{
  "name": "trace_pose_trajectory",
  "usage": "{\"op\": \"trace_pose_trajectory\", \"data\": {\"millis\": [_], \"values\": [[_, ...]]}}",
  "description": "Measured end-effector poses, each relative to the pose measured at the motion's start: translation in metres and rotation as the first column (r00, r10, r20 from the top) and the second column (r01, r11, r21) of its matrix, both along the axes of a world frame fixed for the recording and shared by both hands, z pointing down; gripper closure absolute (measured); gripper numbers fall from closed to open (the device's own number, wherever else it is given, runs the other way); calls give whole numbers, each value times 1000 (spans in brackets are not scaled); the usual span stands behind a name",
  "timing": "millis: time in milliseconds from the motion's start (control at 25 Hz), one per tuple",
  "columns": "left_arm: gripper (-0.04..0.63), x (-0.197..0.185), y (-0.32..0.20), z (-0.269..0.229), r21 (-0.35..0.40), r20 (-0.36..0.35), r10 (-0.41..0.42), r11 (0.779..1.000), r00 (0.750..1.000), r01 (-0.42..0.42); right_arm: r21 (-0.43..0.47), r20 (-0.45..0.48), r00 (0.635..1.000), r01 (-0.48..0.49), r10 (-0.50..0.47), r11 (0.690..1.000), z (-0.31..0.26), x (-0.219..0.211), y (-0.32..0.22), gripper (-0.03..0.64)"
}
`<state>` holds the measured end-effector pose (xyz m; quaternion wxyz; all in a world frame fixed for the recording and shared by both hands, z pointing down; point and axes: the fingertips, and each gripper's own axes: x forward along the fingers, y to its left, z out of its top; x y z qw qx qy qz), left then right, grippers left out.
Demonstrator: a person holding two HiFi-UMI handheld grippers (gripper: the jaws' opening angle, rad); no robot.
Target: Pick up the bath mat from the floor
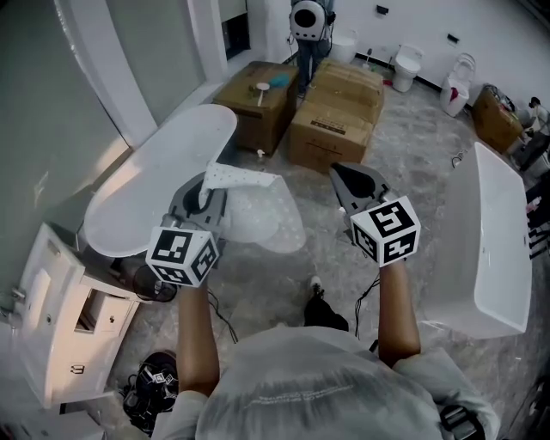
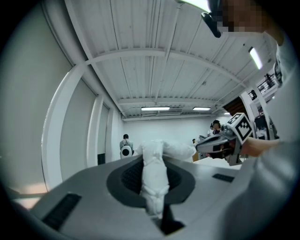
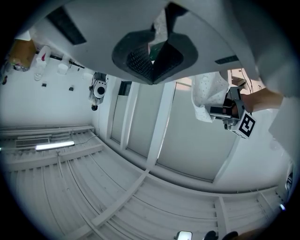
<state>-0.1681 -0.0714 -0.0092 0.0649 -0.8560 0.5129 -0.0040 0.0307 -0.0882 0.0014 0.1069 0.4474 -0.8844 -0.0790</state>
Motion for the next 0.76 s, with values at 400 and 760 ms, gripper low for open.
{"op": "trace_pose_trajectory", "data": {"millis": [400, 760], "values": [[561, -7, -1, 10, -15, 2, 19, 1000, 1000, -19, -24, 26, 1000, 5, -4, 1000, 11, -10, 2, 603], [561, -8, 1, 16, -24, -7, 28, 999, 1000, -28, -44, 22, 1000, -8, 9, 999, 26, -10, 5, 602]]}}
